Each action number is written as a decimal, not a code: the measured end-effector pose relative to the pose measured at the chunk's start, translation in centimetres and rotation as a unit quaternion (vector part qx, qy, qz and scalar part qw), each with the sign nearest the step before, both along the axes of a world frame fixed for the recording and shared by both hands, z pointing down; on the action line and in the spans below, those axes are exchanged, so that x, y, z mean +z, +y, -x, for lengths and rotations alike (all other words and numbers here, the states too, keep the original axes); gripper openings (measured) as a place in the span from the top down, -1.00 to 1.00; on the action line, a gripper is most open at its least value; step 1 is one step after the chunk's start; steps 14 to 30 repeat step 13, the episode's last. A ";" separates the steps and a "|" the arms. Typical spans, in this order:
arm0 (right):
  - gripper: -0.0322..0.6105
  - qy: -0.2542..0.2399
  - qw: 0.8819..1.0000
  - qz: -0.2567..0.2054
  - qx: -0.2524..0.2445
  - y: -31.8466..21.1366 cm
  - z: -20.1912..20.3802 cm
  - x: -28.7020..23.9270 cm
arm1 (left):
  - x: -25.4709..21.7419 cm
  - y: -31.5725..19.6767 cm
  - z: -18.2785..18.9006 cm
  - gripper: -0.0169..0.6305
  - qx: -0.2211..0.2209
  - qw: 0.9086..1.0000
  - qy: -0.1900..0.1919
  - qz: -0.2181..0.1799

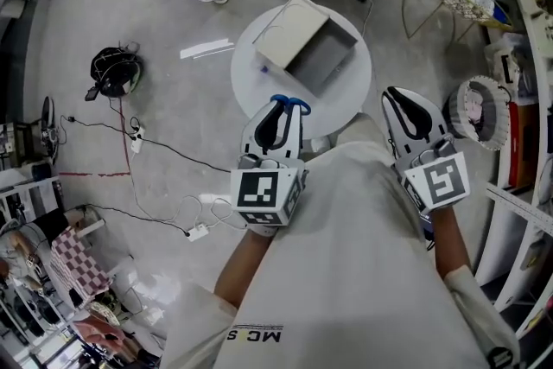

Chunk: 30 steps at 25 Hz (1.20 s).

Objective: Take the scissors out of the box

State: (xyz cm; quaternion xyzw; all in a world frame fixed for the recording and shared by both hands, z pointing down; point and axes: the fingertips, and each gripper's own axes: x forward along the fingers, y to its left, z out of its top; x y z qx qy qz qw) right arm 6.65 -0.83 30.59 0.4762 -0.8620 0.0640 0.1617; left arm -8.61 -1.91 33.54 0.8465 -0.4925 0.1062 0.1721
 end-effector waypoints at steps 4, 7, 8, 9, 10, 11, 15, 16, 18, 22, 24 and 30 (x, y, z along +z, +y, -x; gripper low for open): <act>0.67 -0.003 1.000 0.000 -0.002 0.1 0.1 0.0 | -0.1 -0.3 -0.2 0.73 0.000 1.000 0.008 0.003; 0.67 -0.001 1.000 0.001 0.000 -0.1 0.2 -0.2 | -0.1 -0.6 -0.4 0.73 0.003 1.000 0.010 0.006; 0.67 0.000 1.000 0.001 0.001 -0.2 0.2 -0.2 | 0.0 -0.7 -0.4 0.73 0.004 1.000 0.010 0.007; 0.67 0.001 1.000 0.001 0.001 -0.2 0.2 -0.2 | 0.0 -0.7 -0.5 0.73 0.007 1.000 0.010 0.007; 0.67 0.002 1.000 0.002 0.002 -0.3 0.2 -0.1 | 0.0 -0.8 -0.6 0.73 0.009 1.000 0.009 0.006; 0.67 0.003 1.000 0.002 0.002 -0.3 0.2 -0.1 | 0.0 -0.8 -0.7 0.73 0.012 1.000 0.008 0.005; 0.67 0.004 1.000 0.002 0.002 -0.4 0.2 0.0 | 0.1 -1.0 -0.8 0.73 0.016 1.000 0.007 0.005; 0.67 0.004 1.000 0.002 0.002 -0.4 0.2 0.0 | 0.1 -1.0 -0.8 0.73 0.016 1.000 0.007 0.005; 0.67 0.004 1.000 0.002 0.002 -0.4 0.2 0.0 | 0.1 -1.0 -0.8 0.73 0.016 1.000 0.007 0.005; 0.67 0.004 1.000 0.002 0.002 -0.4 0.2 0.0 | 0.1 -1.0 -0.8 0.73 0.016 1.000 0.007 0.005; 0.67 0.004 1.000 0.002 0.002 -0.4 0.2 0.0 | 0.1 -1.0 -0.8 0.73 0.016 1.000 0.007 0.005; 0.67 0.004 1.000 0.002 0.002 -0.4 0.2 0.0 | 0.1 -1.0 -0.8 0.73 0.016 1.000 0.007 0.005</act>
